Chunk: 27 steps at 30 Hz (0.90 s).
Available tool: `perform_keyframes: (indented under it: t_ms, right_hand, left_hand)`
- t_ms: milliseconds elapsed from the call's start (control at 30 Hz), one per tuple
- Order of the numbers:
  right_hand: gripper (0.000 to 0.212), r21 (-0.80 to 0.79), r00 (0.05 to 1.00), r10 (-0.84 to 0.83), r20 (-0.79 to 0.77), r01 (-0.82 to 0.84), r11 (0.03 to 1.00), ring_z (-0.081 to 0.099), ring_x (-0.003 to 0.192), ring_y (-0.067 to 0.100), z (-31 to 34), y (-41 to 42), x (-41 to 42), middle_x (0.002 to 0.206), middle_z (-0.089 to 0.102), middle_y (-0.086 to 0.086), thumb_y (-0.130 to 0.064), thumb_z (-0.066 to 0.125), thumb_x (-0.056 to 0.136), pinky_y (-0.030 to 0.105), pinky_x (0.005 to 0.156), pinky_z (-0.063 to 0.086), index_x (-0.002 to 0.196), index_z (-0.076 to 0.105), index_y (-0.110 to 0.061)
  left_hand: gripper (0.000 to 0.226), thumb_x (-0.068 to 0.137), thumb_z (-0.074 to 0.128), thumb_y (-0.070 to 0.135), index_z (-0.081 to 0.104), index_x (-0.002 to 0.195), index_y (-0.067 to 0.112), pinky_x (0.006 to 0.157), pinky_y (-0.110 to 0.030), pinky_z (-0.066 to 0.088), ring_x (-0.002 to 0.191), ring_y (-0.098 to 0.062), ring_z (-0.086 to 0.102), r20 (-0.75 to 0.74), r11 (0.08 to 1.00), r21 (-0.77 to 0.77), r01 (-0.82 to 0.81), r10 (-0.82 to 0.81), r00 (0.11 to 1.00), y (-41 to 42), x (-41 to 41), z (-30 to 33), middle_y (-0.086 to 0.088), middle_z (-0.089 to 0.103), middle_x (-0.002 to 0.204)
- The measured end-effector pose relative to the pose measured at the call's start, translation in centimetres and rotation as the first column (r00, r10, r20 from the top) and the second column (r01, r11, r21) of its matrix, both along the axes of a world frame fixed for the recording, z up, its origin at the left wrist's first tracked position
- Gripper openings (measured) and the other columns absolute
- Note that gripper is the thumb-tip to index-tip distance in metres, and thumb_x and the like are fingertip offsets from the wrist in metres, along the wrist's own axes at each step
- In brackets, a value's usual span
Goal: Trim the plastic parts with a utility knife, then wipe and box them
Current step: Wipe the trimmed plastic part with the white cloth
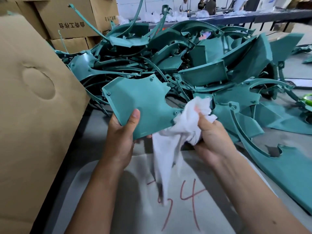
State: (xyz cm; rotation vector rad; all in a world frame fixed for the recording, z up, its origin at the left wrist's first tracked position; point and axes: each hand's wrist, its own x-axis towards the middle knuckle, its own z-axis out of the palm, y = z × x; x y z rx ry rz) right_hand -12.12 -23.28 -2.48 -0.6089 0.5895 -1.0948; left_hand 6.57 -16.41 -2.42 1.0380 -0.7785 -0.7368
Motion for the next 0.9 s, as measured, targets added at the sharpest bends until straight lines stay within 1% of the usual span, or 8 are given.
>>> perform_keyframes:
  t_ms: [67,133,267,400,533,667,767,900]
  right_hand:
    - [0.025,0.106,0.997,-0.038,0.069,0.031,0.994,0.069,0.052,0.016,0.4,-1.2,-0.9,0.085,0.071,0.02,-0.016,0.056,0.105,0.023,0.042,0.053,0.091,0.068,0.001]
    - [0.037,0.236,0.989,-0.114,0.092,0.09,0.968,0.065,0.055,0.013,0.2,-2.5,-2.0,0.079,0.074,0.014,-0.017,0.052,0.108,0.02,0.038,0.05,0.082,0.071,0.001]
    - [0.017,0.201,0.99,-0.107,0.088,0.087,0.976,0.062,0.08,0.015,-0.3,-3.7,-3.3,0.086,0.061,0.002,-0.029,0.058,0.105,0.026,0.069,0.059,0.094,0.06,-0.016]
    - [0.039,0.226,0.984,-0.121,0.133,0.089,0.97,0.075,0.084,0.02,-0.4,-2.4,-2.3,0.093,0.075,0.001,-0.038,0.085,0.066,0.036,0.07,0.062,0.093,0.07,-0.014]
    - [0.033,0.156,0.997,-0.071,0.012,0.068,0.985,0.072,0.093,0.029,-1.0,-0.7,0.3,0.099,0.075,0.012,-0.038,0.077,0.089,0.052,0.096,0.058,0.106,0.072,-0.01]
    - [0.025,0.054,0.994,0.089,-0.063,-0.086,0.995,0.075,0.077,0.025,-1.5,0.3,1.2,0.09,0.077,0.012,-0.029,0.06,0.105,0.039,0.073,0.063,0.108,0.071,-0.007]
    - [0.028,0.006,0.944,0.252,-0.212,-0.257,0.966,0.071,0.058,0.002,-1.3,-0.4,0.1,0.068,0.076,-0.007,-0.005,0.047,0.108,0.016,0.052,0.054,0.09,0.067,-0.009]
    - [0.012,-0.147,0.857,0.427,-0.289,-0.48,0.865,0.072,0.062,0.013,-0.6,0.5,-0.9,0.076,0.076,0.005,-0.008,0.073,0.086,0.023,0.056,0.057,0.076,0.08,-0.009]
  left_hand:
    - [0.02,0.089,0.064,0.028,0.068,0.108,0.024,0.046,-0.027,0.051,0.072,-0.017,0.073,-0.001,0.997,-0.038,0.062,-0.062,0.998,0.7,1.1,0.5,0.005,0.077,0.096]
    - [0.018,0.09,0.066,0.023,0.069,0.108,0.024,0.044,-0.026,0.052,0.077,-0.016,0.073,-0.013,0.993,-0.071,0.098,-0.099,0.995,1.3,2.5,0.8,0.006,0.077,0.097]
    - [0.022,0.098,0.061,0.029,0.063,0.12,0.025,0.062,-0.03,0.055,0.093,-0.013,0.071,-0.082,0.988,-0.111,0.103,-0.113,0.99,1.9,4.5,0.4,0.008,0.074,0.109]
    - [0.027,0.093,0.051,0.038,0.058,0.114,0.022,0.043,-0.008,0.039,0.058,0.0,0.052,-0.375,0.968,-0.207,0.139,-0.21,0.903,1.3,3.6,0.2,0.009,0.061,0.082]
    - [0.037,0.087,0.056,0.035,0.053,0.117,0.013,0.042,-0.009,0.041,0.053,-0.001,0.053,-0.525,0.945,-0.217,0.244,-0.324,0.787,0.3,1.3,-0.4,0.004,0.06,0.078]
    - [0.04,0.091,0.061,0.033,0.06,0.119,0.004,0.043,-0.014,0.048,0.052,-0.005,0.062,-0.425,0.925,-0.018,0.38,-0.351,0.834,-0.2,-1.3,-1.3,-0.003,0.072,0.078]
    - [0.034,0.087,0.074,0.029,0.072,0.117,0.014,0.053,-0.022,0.056,0.07,-0.015,0.073,-0.325,0.908,0.151,0.391,-0.328,0.887,-0.2,-1.7,-1.7,-0.007,0.077,0.099]
    - [0.042,0.086,0.07,0.041,0.073,0.118,0.013,0.077,-0.038,0.047,0.088,-0.03,0.065,-0.194,0.917,0.212,0.337,-0.299,0.935,-0.3,-1.0,-1.8,-0.019,0.073,0.11]
